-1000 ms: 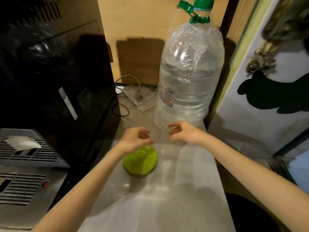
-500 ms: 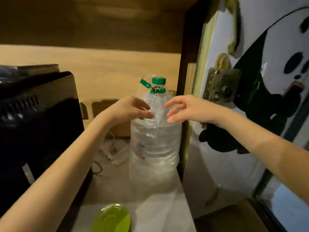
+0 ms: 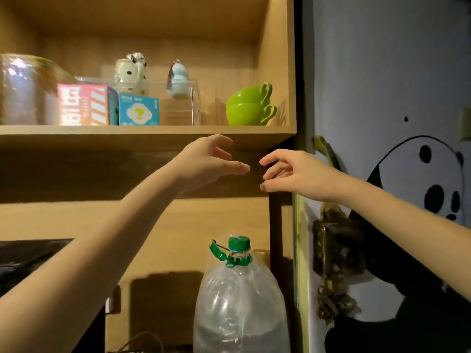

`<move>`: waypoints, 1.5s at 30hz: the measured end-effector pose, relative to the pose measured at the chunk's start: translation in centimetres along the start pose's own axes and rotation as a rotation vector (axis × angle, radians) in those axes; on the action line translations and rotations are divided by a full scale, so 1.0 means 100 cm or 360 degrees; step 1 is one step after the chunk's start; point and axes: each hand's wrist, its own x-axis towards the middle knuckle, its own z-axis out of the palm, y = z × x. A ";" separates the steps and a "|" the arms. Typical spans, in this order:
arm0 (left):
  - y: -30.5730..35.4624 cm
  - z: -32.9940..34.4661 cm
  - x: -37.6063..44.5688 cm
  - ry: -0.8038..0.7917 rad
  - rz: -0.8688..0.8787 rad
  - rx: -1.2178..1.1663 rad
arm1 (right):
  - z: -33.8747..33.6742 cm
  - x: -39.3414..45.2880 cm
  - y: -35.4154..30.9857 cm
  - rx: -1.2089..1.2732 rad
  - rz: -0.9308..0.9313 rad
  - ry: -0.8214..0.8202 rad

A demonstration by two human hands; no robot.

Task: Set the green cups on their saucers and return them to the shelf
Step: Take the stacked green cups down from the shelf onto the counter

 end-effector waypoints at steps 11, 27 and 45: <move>0.001 -0.022 0.090 0.0298 0.0120 0.0161 | -0.051 0.089 0.003 -0.0137 -0.0180 0.0448; -0.030 0.005 0.180 0.0546 -0.0163 0.0643 | -0.042 0.160 0.041 0.0057 0.0058 0.0827; -0.046 0.007 0.187 0.0815 0.0010 0.0581 | -0.047 0.145 0.035 0.0532 0.0018 0.0802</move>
